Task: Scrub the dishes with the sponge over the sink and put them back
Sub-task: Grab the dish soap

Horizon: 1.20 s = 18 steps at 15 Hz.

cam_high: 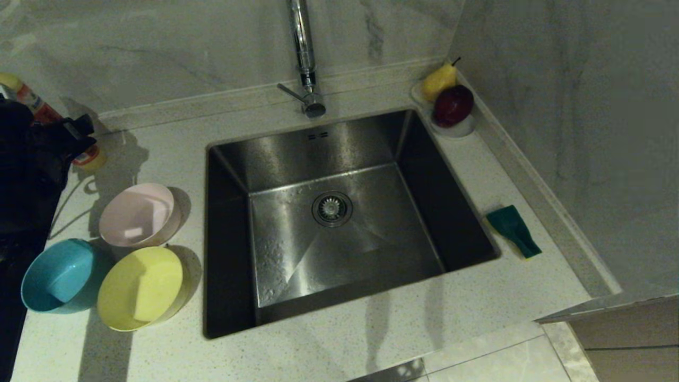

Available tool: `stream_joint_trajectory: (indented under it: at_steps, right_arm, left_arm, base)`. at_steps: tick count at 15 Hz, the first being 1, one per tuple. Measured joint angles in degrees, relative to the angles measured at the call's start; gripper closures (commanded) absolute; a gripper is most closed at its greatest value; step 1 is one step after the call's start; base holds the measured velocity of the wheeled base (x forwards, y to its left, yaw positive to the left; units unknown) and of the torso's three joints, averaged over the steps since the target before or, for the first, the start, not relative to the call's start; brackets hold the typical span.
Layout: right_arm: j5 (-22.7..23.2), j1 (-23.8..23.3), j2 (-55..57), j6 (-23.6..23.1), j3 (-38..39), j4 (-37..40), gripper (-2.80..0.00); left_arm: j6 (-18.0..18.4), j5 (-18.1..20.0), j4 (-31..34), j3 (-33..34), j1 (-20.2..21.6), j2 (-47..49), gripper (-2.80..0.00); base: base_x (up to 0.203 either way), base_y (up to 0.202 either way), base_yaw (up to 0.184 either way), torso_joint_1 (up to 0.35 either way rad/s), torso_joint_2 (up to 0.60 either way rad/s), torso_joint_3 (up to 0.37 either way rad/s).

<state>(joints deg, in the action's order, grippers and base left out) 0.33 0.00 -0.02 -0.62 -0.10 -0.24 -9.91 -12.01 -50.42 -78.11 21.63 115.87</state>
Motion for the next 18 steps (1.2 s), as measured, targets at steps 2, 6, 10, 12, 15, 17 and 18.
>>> stream_joint_trajectory:
  at_steps: [2,6,10,12,15,17,18]
  right_arm:
    - [0.0,0.0,0.0,0.04,0.0,0.0,0.0]
    - [-0.02,0.0,0.0,0.04,0.0,0.0,0.0]
    - [0.0,0.0,0.0,0.02,0.0,-0.02,0.0]
    - [0.0,0.0,0.0,0.02,0.0,0.0,0.0]
    - [-0.02,0.0,0.0,0.03,0.0,0.0,0.0]
    - [0.0,0.0,0.0,0.02,0.0,0.0,0.0]
    - [-0.01,0.0,0.0,0.03,0.0,-0.02,0.0]
  left_arm:
    - [0.03,0.07,-1.08,-0.49,0.04,1.83,-2.8]
    - [-0.08,-0.02,-3.07,-3.63,0.06,5.38,-2.8]
    - [0.06,0.05,-3.34,-5.9,0.04,7.14,-2.8]
    - [0.21,-0.15,-5.97,-6.22,0.0,8.06,-2.8]
    - [2.37,-0.27,-11.78,-6.1,-0.02,9.57,-2.8]
    - [2.5,-0.22,-11.96,-7.0,-0.02,10.65,-2.8]
    - [2.52,-0.2,-12.07,-7.35,-0.02,11.2,-2.8]
  base:
    - [0.0,0.0,0.0,0.0,0.0,0.0]
    - [0.0,0.0,0.0,0.0,0.0,0.0]
    - [0.0,0.0,0.0,0.0,0.0,0.0]
    - [0.0,0.0,0.0,0.0,0.0,0.0]
    - [0.0,0.0,0.0,0.0,0.0,0.0]
    - [0.0,0.0,0.0,0.0,0.0,0.0]
    - [0.0,0.0,0.0,0.0,0.0,0.0]
